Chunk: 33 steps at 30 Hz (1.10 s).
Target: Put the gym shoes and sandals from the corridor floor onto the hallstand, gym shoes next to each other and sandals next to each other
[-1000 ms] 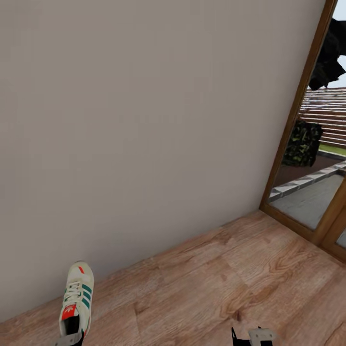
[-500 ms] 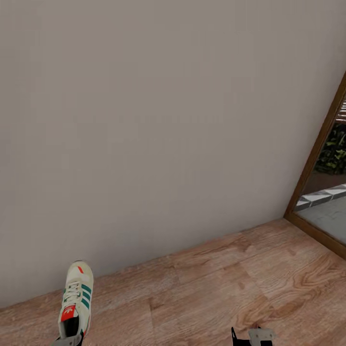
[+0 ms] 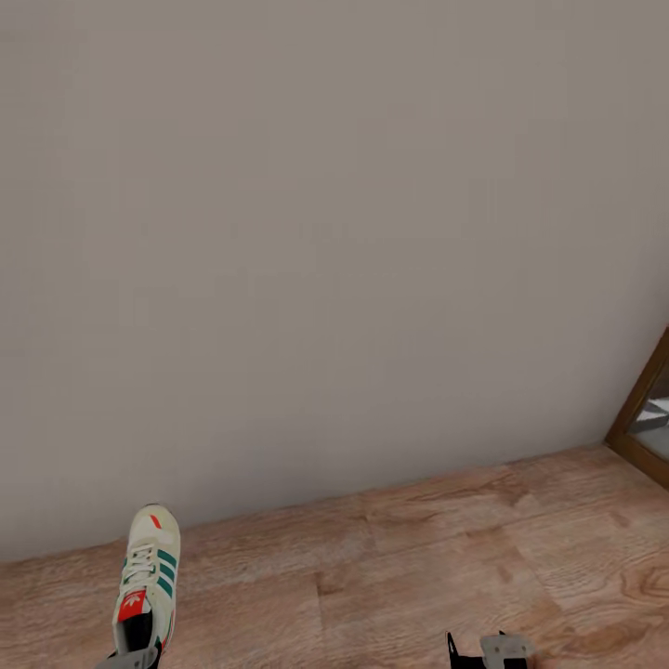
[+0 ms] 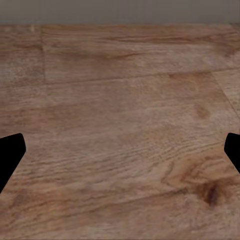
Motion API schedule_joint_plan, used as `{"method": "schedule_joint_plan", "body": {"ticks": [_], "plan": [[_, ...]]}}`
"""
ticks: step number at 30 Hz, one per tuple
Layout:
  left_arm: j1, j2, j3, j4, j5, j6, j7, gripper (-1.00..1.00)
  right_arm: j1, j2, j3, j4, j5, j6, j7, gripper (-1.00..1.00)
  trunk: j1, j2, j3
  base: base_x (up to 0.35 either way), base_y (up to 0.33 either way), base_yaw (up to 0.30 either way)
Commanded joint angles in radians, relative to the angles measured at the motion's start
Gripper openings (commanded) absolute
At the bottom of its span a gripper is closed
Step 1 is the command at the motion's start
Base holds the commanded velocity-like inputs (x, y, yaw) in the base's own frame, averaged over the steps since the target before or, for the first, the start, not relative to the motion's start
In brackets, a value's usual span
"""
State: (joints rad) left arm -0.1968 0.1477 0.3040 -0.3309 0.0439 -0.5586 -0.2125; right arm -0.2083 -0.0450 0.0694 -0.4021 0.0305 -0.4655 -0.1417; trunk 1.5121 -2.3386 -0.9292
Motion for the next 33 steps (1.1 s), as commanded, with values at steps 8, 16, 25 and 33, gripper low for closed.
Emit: {"method": "schedule_joint_plan", "body": {"ticks": [8,16,25,33], "plan": [[-0.001,0.0,0.006,0.001,0.005,-0.001,-0.01,-1.0,0.0,-0.001,0.007,-0.001,0.003,-0.001,-0.01,1.0,0.0,0.0,-0.001,0.0,0.0,0.278],[-0.001,0.0,0.006,0.001,0.005,-0.001,-0.01,-1.0,0.0,-0.001,0.007,-0.002,0.003,-0.001,-0.01,1.0,0.0,0.0,-0.001,0.001,0.0,0.278],[-0.001,0.0,0.005,0.001,0.005,-0.003,-0.01,-1.0,0.0,0.0,0.009,0.002,0.003,-0.001,-0.01,1.0,0.0,0.0,-0.001,0.152,-0.094,0.278],[-0.001,0.0,0.006,0.001,0.005,-0.002,-0.01,-1.0,0.0,0.0,0.009,0.002,0.003,-0.001,-0.01,1.0,0.0,0.0,-0.001,0.169,-0.114,0.278]]}}
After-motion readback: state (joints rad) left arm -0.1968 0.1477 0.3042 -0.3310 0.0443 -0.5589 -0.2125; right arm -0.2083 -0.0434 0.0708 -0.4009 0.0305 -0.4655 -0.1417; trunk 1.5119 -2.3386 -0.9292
